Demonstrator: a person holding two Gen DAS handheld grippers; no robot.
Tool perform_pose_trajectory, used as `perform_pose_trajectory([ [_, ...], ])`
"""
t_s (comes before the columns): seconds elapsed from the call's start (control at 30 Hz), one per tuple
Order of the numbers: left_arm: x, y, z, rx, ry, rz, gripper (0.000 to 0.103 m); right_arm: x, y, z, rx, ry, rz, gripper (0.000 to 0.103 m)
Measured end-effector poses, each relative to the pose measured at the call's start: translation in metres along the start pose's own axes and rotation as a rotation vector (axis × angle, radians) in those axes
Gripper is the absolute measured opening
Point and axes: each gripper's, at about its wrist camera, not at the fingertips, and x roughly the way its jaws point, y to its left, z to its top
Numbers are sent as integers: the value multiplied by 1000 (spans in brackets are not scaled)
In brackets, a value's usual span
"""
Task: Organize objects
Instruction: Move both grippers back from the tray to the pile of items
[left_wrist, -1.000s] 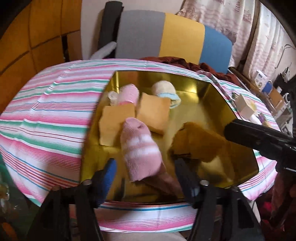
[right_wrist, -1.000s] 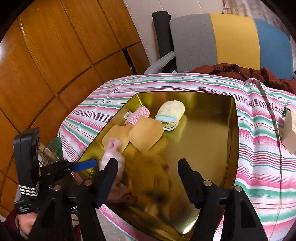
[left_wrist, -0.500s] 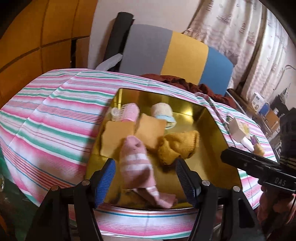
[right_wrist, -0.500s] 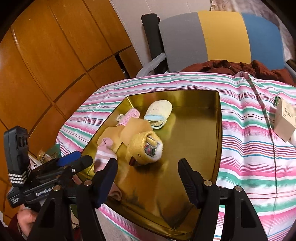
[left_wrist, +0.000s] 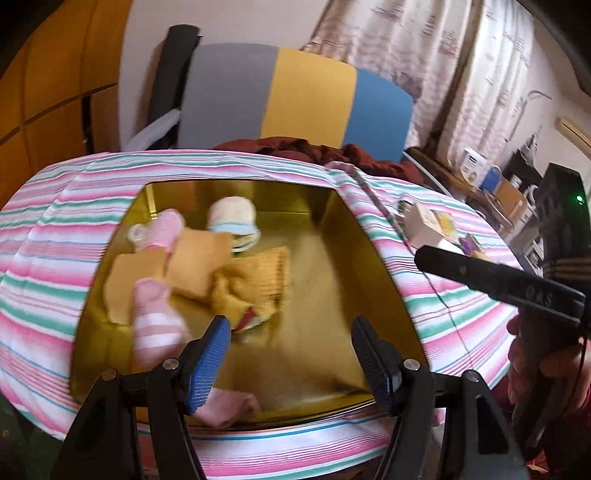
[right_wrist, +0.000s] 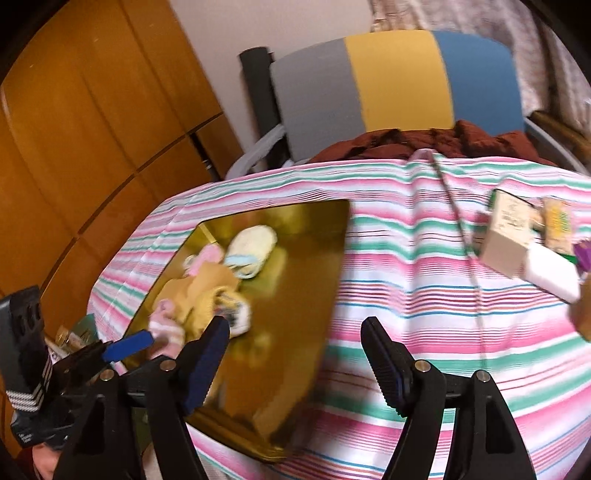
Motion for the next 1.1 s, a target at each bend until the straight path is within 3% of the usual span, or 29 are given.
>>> perform_pose_trajectory([
  [0.4, 19, -71, 13, 129, 43, -118, 69, -38, -96, 3, 154, -20, -172, 79],
  [0.5, 27, -90, 13, 153, 72, -162, 69, -55, -134, 5, 226, -36, -251, 79],
  [0.63, 37, -104, 12, 157, 116, -210, 69, -78, -194, 5, 356, -67, -356, 90],
  [0.7, 41, -110, 13, 156, 126, -220, 69, -82, -218, 5, 400, -68, -394, 90],
  [0.83, 44, -119, 14, 163, 136, -224, 69, -79, -262, 10, 442, -52, -488, 90],
  [1.1, 56, -134, 23, 205, 148, -215, 69, -50, -305, 14, 488, -1, -509, 88],
])
